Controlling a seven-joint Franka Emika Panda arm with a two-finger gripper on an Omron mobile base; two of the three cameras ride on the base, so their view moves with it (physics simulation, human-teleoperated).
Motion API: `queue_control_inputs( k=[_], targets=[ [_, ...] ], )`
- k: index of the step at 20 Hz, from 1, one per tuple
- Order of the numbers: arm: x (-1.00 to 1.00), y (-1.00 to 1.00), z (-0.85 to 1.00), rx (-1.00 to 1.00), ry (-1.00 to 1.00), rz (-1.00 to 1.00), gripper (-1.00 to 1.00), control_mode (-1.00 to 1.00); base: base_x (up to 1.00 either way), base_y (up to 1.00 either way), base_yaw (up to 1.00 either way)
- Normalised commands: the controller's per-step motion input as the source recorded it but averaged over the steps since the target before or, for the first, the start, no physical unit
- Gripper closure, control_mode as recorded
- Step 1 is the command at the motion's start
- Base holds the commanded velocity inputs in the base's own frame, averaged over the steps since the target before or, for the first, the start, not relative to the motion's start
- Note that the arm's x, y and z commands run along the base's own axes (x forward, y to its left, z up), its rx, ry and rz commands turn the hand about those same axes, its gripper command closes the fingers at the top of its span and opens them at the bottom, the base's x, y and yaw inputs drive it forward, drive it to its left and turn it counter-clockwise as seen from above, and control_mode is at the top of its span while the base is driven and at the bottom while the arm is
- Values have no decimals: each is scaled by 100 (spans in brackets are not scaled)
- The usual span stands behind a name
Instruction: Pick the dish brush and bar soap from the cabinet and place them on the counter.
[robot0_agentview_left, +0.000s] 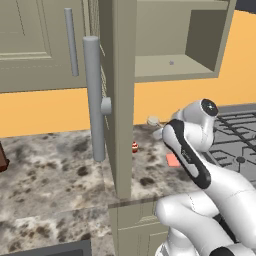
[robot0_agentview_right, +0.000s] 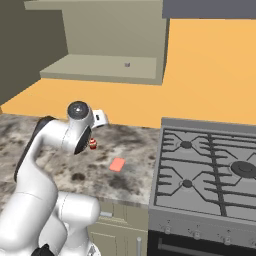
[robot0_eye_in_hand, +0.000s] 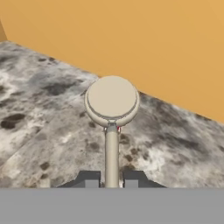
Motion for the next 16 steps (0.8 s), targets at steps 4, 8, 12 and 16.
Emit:
queue_control_inputs(
  k=[4, 8, 12, 16],
  targets=[
    [8, 0, -40, -4, 0, -4, 100, -100, 0, 0, 0],
    [17, 5, -45, -1, 1, -4, 100, -100, 0, 0, 0],
    [16, 8, -52, 0, 0, -1, 100, -100, 0, 0, 0],
    [14, 7, -45, 0, 0, 0, 100, -100, 0, 0, 0]
  ],
)
